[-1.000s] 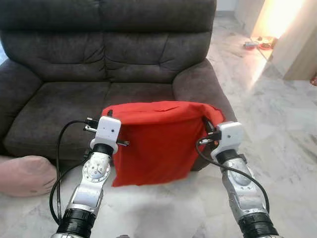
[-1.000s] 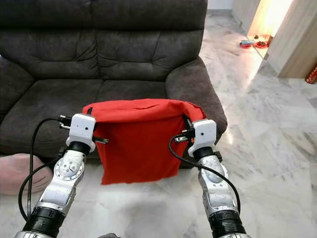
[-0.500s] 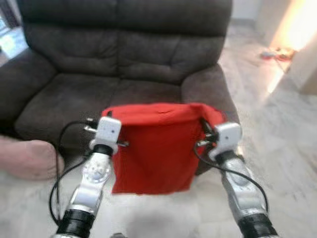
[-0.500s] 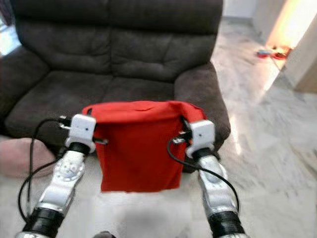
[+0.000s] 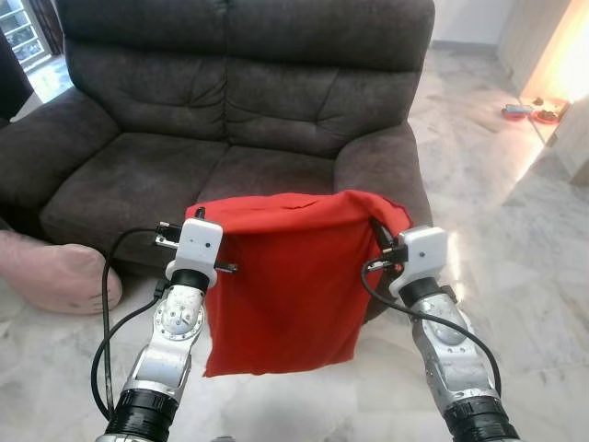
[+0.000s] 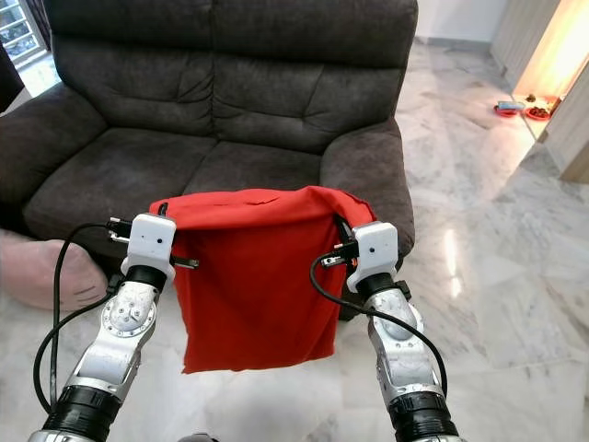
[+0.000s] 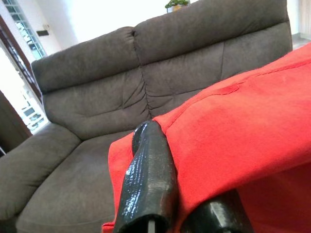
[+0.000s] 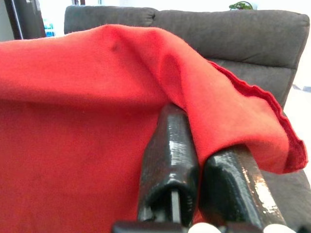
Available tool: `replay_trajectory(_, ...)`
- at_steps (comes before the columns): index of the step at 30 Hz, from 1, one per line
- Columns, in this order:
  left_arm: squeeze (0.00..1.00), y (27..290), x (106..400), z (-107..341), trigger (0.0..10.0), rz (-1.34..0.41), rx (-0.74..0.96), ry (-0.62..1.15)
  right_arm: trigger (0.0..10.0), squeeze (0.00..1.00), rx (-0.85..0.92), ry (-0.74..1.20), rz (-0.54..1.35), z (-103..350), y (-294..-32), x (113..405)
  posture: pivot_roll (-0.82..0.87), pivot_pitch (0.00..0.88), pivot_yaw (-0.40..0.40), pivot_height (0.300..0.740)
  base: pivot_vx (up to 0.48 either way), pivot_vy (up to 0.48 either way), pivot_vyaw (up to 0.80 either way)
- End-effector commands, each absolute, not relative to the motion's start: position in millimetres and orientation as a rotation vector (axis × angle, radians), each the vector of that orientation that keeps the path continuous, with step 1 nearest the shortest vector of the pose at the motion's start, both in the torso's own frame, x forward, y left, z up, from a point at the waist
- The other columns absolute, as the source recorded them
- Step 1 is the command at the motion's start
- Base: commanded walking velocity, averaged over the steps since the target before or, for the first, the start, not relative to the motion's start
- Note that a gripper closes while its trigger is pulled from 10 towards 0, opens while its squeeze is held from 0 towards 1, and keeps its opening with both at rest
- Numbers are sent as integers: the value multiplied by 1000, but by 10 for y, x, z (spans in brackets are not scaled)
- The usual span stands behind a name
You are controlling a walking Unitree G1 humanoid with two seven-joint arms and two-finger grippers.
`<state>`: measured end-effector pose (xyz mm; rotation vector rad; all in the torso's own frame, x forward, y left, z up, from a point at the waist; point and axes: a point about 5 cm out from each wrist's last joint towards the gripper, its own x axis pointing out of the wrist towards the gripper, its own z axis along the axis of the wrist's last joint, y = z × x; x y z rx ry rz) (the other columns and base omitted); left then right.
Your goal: Move the pillow to the sofa from floor
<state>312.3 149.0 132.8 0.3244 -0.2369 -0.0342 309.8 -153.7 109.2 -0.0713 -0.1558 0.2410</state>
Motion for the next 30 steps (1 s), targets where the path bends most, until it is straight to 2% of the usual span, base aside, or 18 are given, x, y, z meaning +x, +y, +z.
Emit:
replay_trajectory(1,0,1497,3133,1629,10000,-22,334,-376,10000,0,-63,-234,242,1262,-1507,3134,135,31,-36,740,0,0,0)
replay_trajectory(6,0,1518,3139,1651,10000,-27,347,-381,10000,0,-54,-221,222,1248,-1531,3138,136,31,-35,740,0,0,0)
replay_trajectory(12,0,1491,3133,1634,10000,-33,343,-376,10000,0,-55,-220,220,1244,-1530,3139,134,32,-34,740,0,0,-757)
replay_trajectory(30,0,1467,3117,1722,10000,-24,356,-413,10000,0,-61,-245,224,1294,-1512,3145,135,25,-32,740,14,0,0)
